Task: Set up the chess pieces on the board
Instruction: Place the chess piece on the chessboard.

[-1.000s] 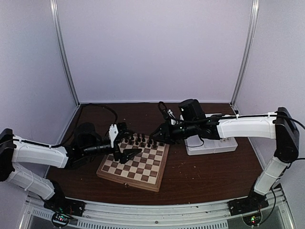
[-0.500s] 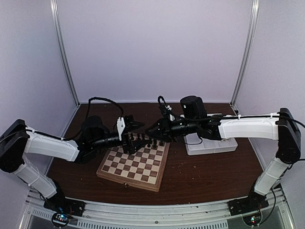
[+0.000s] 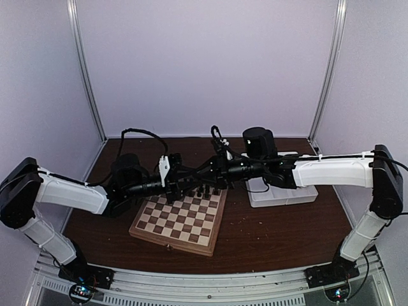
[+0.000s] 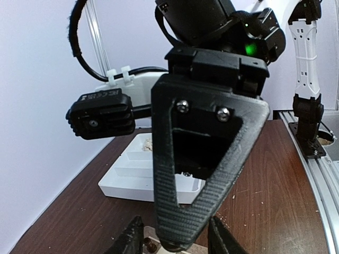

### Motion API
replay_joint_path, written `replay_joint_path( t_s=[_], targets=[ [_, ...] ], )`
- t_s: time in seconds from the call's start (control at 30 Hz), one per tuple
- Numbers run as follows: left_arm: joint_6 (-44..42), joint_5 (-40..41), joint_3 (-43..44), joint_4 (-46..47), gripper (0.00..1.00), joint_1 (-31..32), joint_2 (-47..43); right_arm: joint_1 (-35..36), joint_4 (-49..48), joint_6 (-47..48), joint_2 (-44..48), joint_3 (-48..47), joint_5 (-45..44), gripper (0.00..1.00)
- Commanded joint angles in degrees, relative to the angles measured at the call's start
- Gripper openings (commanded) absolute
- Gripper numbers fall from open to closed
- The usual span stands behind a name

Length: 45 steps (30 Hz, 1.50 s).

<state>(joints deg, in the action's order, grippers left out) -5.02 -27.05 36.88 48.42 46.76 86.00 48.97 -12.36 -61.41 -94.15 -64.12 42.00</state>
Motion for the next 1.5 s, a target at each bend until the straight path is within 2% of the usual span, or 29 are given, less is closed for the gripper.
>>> replay_joint_path(
  t_s=[0.0,0.07,0.17,0.23,0.33,0.37,0.53,0.67,0.87,0.97,1.2,1.47],
  targets=[
    [0.24,-0.50,1.74,2.16,0.41,0.08,0.74,0.60,-3.41,-1.11,-0.11,1.08,0.97,0.33],
    [0.21,-0.31,1.70,2.12,0.38,0.08,0.67,0.66,-3.39,-1.13,-0.29,1.10,0.98,0.33],
    [0.27,-0.28,1.76,1.99,0.30,0.08,0.69,0.69,-3.42,-1.24,-0.41,1.28,0.98,0.33],
    [0.17,-0.32,1.92,1.62,0.22,0.08,0.66,0.69,-3.53,-1.19,-0.36,1.36,0.85,0.33],
    [0.17,-0.22,1.96,0.74,0.02,0.08,0.69,0.69,-3.35,-1.03,-0.16,1.36,0.57,0.35],
    [0.18,-0.16,1.92,0.49,0.00,0.08,0.64,0.63,-3.17,-0.87,-0.16,1.36,0.40,0.37],
    [0.53,0.15,1.30,-1.06,0.00,0.08,-0.08,0.64,-1.20,0.82,-0.03,1.54,-0.34,0.46],
    [0.40,0.12,1.12,-6.64,0.00,0.08,-1.09,0.69,6.76,6.35,1.22,0.30,-3.26,0.51],
    [-0.35,-0.28,3.66,-21.89,0.00,0.13,-1.04,0.73,21.84,16.52,1.82,-3.01,-9.51,0.51],
    [-0.28,0.32,3.86,-24.99,0.00,0.21,0.63,0.72,25.74,19.17,1.55,-3.03,-12.11,0.50],
    [0.89,1.10,3.72,-24.13,0.00,1.40,8.22,0.77,26.17,20.07,0.87,-1.69,-14.63,0.50],
    [2.82,1.14,1.87,-14.47,0.02,2.92,15.77,0.78,25.40,19.69,1.07,-0.44,-15.41,0.49]
  ],
)
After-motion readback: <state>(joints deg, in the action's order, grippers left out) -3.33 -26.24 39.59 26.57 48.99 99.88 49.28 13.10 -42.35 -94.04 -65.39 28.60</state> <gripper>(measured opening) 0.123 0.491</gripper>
